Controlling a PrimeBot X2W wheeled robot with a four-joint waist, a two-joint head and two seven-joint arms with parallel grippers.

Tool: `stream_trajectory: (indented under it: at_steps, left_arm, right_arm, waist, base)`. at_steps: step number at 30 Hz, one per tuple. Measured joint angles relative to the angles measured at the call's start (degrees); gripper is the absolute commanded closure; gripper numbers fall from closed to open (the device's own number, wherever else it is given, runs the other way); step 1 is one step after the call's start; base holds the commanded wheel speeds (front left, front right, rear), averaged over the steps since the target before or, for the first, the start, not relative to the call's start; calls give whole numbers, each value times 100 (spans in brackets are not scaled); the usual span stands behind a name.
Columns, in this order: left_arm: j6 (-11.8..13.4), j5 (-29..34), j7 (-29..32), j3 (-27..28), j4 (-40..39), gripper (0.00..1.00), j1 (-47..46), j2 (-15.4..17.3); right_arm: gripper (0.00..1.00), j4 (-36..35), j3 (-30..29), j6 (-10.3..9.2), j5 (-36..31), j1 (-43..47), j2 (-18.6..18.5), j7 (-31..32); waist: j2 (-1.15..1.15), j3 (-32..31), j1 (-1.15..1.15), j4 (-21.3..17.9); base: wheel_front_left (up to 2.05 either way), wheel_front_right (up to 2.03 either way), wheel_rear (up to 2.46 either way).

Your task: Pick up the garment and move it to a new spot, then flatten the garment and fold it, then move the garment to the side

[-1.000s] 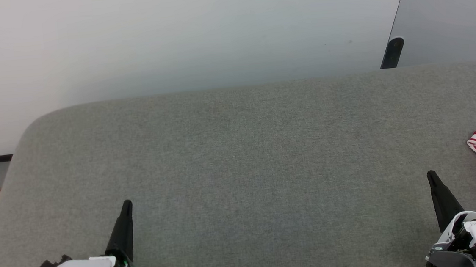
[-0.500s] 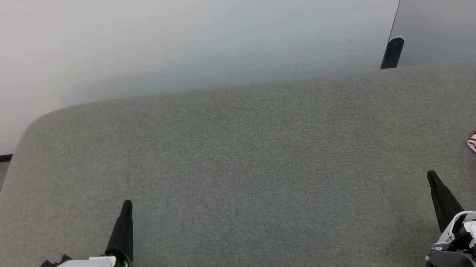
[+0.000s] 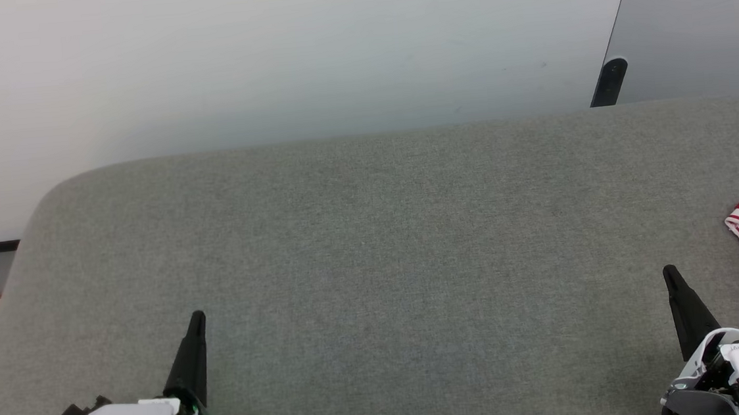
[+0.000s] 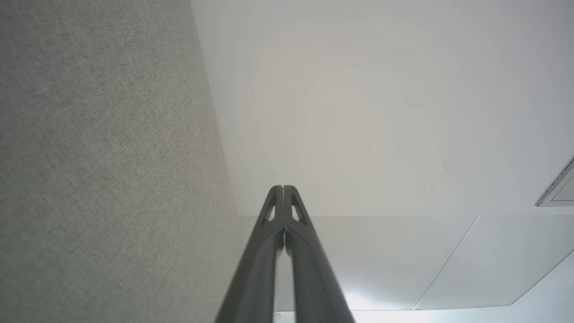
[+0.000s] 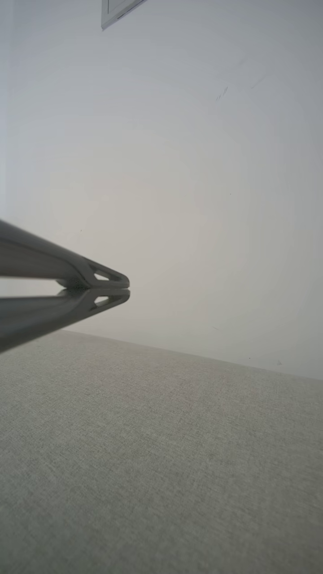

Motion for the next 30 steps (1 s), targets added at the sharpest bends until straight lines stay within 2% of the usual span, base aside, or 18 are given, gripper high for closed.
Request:
stream_trajectory:
  at_steps: [30]
  left_arm:
    - [0,0,0,1,0,100,0,0]
  right_arm:
    - [100,0,1,0,0,0,0,1]
  waist:
    - [0,0,0,0]
  base:
    - [0,0,0]
